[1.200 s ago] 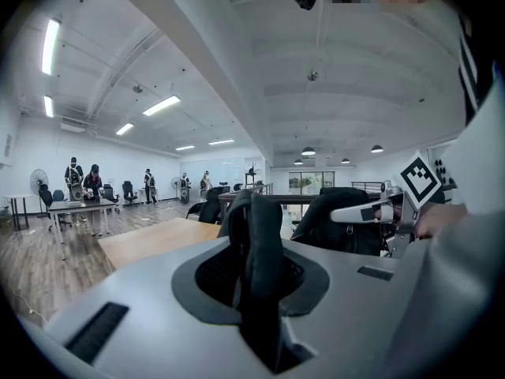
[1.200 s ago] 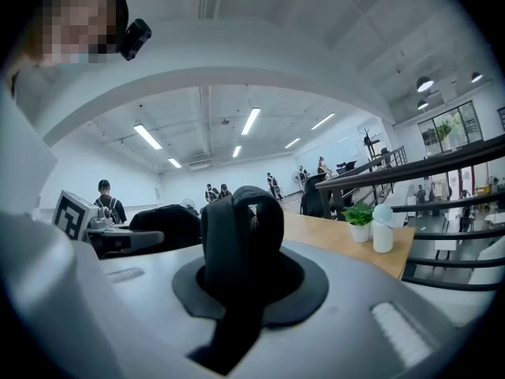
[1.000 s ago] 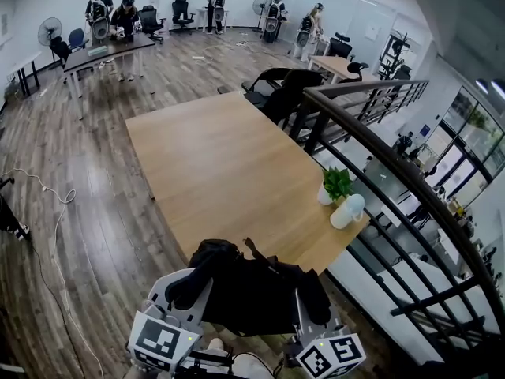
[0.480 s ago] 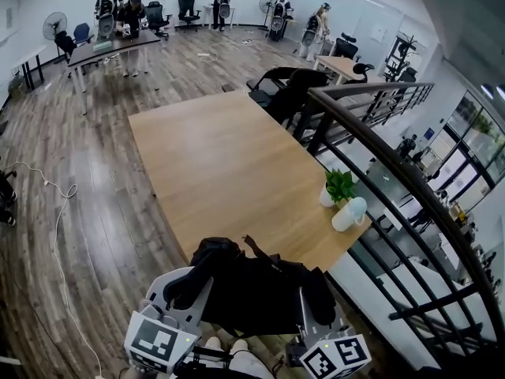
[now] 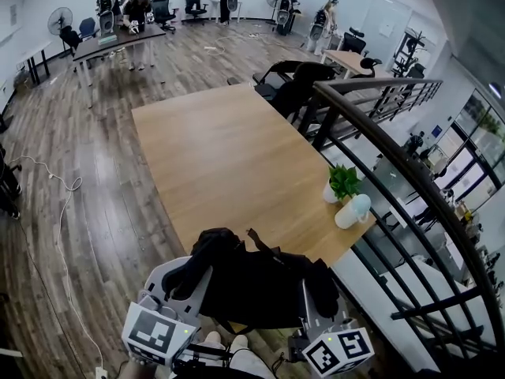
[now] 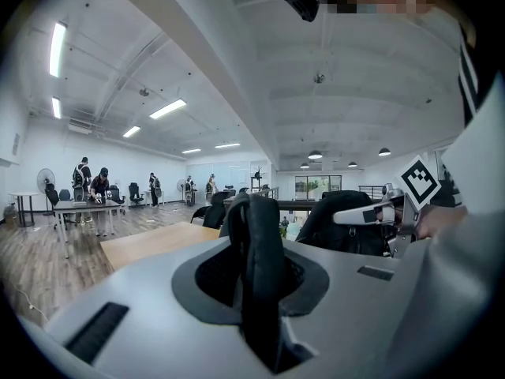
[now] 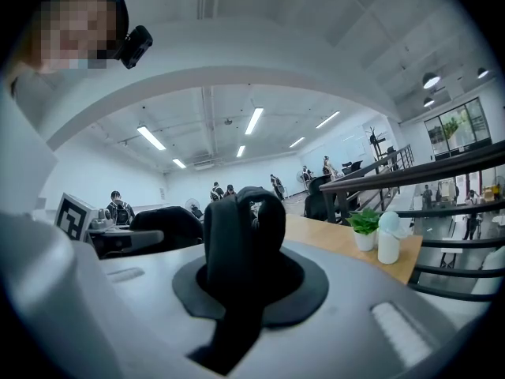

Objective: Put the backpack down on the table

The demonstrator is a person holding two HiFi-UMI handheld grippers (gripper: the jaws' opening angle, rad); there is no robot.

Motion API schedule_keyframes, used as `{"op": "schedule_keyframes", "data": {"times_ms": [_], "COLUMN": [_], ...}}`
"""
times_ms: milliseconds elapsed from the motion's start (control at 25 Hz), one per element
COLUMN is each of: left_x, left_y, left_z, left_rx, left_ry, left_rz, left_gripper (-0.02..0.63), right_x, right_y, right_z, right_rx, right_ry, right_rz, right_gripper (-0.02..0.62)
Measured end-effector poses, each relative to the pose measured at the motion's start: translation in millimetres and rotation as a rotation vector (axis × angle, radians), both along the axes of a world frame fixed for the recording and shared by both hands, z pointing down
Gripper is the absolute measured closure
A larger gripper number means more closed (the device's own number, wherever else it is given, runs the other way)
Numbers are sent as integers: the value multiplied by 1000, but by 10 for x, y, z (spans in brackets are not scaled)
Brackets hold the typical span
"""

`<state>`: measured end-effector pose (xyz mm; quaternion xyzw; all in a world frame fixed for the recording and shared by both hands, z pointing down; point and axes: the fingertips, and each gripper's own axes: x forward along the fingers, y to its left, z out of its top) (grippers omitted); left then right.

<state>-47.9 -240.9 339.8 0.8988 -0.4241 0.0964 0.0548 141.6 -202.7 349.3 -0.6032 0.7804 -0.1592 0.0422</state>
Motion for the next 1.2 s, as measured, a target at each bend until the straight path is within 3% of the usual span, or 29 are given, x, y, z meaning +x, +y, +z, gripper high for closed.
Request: {"op": "schedule_keyframes", "data": {"times_ms": [640, 1200], "left_x": [191, 419], "left_y": [-453, -897], "left_z": [324, 795], "left_rx": [17, -23], "left_ry": [-8, -11], "left_rz": [-18, -36], "left_gripper": [548, 548], "right_x": [226, 429], "right_y": [-465, -857], "right_z": [369, 834], "right_rx": [-16, -57], "right_ry": [17, 43], "right_rz": [6, 30], "right_gripper": [541, 541]}}
